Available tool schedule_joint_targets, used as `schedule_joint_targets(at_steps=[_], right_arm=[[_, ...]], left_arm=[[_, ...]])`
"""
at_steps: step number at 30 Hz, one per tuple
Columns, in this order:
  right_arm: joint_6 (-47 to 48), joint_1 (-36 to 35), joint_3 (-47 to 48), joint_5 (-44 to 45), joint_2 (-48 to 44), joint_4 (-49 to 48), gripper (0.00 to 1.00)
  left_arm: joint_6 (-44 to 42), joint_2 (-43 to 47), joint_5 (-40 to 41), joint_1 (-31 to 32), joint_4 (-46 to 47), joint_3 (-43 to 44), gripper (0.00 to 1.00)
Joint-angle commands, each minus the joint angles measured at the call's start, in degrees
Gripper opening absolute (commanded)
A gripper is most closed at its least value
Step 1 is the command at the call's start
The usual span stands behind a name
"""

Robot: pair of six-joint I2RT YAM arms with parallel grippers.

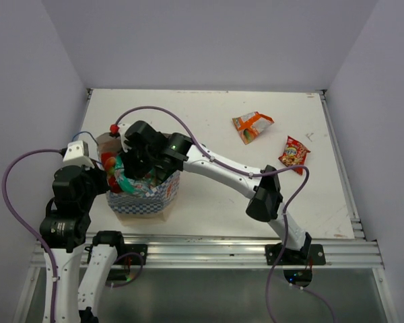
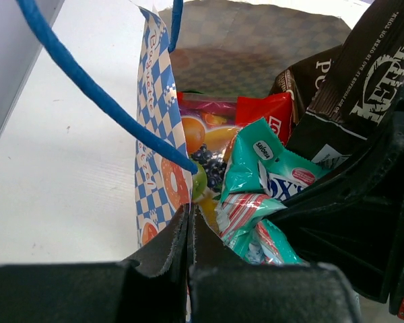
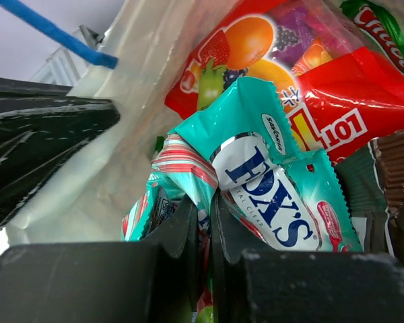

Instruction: Place the snacks into the paper bag

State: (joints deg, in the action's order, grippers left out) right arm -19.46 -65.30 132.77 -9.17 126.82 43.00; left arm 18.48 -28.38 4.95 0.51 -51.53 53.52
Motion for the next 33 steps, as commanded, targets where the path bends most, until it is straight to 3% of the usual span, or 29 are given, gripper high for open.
schedule_joint_targets(at_steps=[1, 2, 4, 6, 7, 10, 13, 14, 19, 27, 33], right_arm=[[1.97, -0.01, 1.07, 5.12, -1.32, 2.07, 0.0], [2.06, -0.09, 3.18, 5.3, -0.88, 3.3, 0.05], [2.5, -0.01, 10.88, 7.39, 0.18, 8.12, 0.59], [4.08, 0.08, 14.35, 10.73, -2.79, 10.69, 0.92], [4.78, 0.6, 14.79, 14.23, -5.33, 10.52, 0.97], [5.4, 6.47, 7.36, 15.94, -16.46, 5.63, 0.99], [2.5, 20.52, -7.21, 12.17, -23.09, 2.19, 0.99], [3.11, 27.09, -9.35, 11.29, -23.55, 1.74, 0.99], [6.89, 39.78, -11.66, 13.38, -16.8, 4.1, 0.99], [8.3, 47.36, -6.82, 19.52, -0.36, 4.1, 0.99], [11.64, 50.52, -16.46, 25.86, 0.62, 0.43, 0.99]], left_arm=[[1.21, 1.14, -2.49, 0.45, 3.54, 0.54, 0.0], [1.21, 0.96, -2.66, 0.45, 3.71, 0.45, 0.0], [1.21, 0.7, -2.67, 0.45, 3.98, 0.62, 0.0], [1.21, 0.61, -2.58, 0.45, 4.07, 0.8, 0.0], [1.21, 0.61, -2.49, 0.45, 3.89, 0.8, 0.0], [1.64, 1.22, -2.4, 0.45, 3.8, 0.36, 0.0], [1.82, 1.58, -2.58, 0.45, 3.98, -0.08, 0.0], [1.91, 1.4, -2.66, 0.45, 4.15, -0.08, 0.0], [1.3, 0.43, -2.41, 0.45, 4.86, 0.54, 0.0], [0.68, -0.45, -0.56, 0.45, 3.89, 2.29, 0.0], [0.59, -0.62, 0.41, 0.45, 3.36, 2.65, 0.0]])
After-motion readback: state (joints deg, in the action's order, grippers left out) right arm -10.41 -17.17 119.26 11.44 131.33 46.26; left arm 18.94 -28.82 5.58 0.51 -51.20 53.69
